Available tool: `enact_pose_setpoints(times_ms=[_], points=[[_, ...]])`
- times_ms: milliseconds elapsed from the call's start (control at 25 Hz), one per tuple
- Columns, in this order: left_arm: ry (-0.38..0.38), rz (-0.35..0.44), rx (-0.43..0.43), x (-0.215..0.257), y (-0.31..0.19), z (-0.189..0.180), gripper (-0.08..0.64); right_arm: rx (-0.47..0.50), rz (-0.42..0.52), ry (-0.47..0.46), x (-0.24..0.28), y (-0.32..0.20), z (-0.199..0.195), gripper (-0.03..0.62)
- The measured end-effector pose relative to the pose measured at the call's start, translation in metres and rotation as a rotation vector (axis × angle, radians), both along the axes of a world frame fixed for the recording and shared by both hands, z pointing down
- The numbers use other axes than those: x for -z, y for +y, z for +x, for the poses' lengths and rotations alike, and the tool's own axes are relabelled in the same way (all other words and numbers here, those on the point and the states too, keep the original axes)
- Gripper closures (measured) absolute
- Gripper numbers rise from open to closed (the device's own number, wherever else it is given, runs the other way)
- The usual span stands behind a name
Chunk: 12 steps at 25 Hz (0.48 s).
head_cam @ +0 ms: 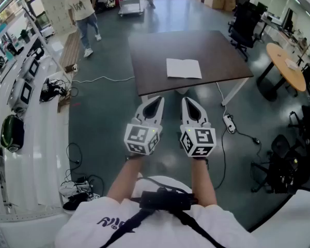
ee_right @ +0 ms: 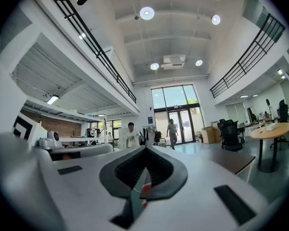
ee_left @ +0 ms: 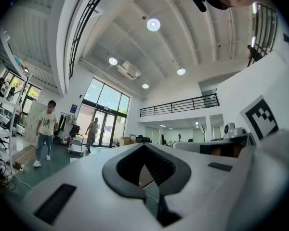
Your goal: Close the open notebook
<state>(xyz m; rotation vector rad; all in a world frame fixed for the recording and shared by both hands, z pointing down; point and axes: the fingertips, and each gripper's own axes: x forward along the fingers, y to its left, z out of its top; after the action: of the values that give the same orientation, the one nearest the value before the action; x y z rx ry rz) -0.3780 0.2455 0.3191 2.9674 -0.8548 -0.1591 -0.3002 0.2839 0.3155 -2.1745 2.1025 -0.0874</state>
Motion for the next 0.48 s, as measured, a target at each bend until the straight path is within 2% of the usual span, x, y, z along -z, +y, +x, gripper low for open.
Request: enact_pose_setpoints(times_ms=[480], points=[[-0.022, -0.021, -0.003, -0.015, 0.059, 0.054, 0.554, -0.009, 0.017, -0.024, -0.014, 0.068, 0.052, 0.591]])
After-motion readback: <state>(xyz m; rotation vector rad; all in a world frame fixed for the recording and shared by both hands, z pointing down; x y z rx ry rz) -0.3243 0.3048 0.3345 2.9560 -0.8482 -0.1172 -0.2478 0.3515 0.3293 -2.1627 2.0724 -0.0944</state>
